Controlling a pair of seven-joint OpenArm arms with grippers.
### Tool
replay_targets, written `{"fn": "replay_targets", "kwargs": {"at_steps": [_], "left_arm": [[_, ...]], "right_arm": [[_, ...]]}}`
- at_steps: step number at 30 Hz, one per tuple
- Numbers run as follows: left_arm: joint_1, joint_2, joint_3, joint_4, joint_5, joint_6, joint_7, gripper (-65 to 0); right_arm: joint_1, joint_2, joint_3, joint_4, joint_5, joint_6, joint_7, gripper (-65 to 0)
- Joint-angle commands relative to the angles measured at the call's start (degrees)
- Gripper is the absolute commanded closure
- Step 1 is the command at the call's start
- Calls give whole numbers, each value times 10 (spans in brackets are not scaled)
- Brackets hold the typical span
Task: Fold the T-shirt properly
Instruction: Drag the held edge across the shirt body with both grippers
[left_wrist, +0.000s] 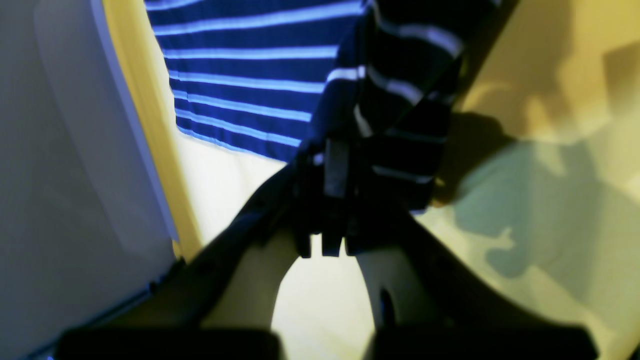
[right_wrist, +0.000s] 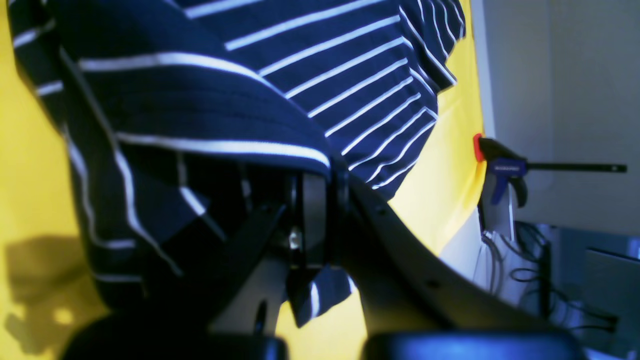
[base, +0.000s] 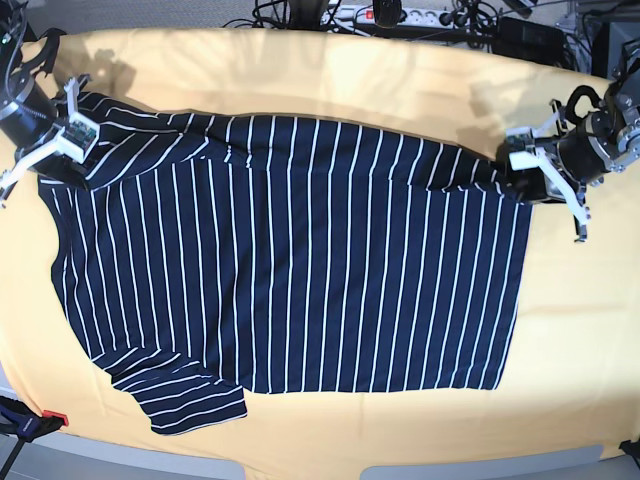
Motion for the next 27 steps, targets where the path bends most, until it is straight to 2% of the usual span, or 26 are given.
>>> {"fn": "replay_targets", "kwargs": {"at_steps": [1,3,5,10,16,22,27], "left_arm": [[-7,-10,-5,-5,4,16,-7,0],[-12,0,-5,-23,4,32,-30,0],[-23,11,-5,-36,4,32,-49,0],[-52,35,-5,-46,-3,31,-70,0],[-64,46,-5,-46,-13,10,-77,0],[-64,47,-5,-47,-13,-14,-77,0],[-64,47,-5,-47,-13,-18,-77,0]], "right_arm": [[14,10,8,-7,3,-10,13,0],[39,10,8,-32,33,11,28,0],[61,9,8,-54,52,36,37,0],[90,9,6,-87,57,58,59,0],[130,9,-50,-96,53,59,58,0],[227,9,-156,-149,3,30,38,0],[294,10,-225,-173,3,50,37,0]]}}
